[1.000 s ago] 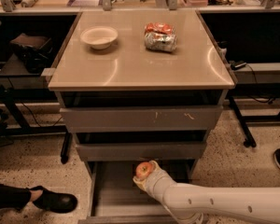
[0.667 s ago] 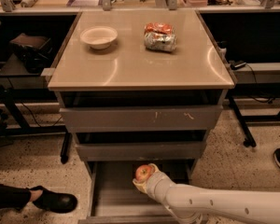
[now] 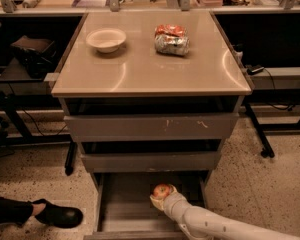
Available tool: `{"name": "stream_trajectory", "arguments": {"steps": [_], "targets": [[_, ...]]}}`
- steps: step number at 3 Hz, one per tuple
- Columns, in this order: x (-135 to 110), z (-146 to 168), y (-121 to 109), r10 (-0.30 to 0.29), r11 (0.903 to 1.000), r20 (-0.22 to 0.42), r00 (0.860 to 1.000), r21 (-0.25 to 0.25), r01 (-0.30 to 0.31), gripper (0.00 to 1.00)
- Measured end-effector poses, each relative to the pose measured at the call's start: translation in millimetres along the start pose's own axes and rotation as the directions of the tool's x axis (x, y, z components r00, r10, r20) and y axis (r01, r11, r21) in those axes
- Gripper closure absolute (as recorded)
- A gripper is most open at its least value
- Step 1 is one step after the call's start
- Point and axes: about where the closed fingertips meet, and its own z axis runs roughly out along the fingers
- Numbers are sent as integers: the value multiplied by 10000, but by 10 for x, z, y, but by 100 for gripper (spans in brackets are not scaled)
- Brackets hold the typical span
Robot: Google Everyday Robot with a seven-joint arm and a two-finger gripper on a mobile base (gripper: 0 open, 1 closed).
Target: Place apple into bottom drawer
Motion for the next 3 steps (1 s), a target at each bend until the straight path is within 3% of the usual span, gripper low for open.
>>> {"name": "stream_trajectory", "arguments": {"steps": [1, 2, 3], "targets": [[-6, 0, -5, -9, 10000, 3, 10000, 8, 9, 100], [406, 315, -113, 719, 9968, -835, 9939, 416, -686, 100], [877, 648, -320, 1535, 9842, -1494, 9768, 1118, -1376, 100]]}}
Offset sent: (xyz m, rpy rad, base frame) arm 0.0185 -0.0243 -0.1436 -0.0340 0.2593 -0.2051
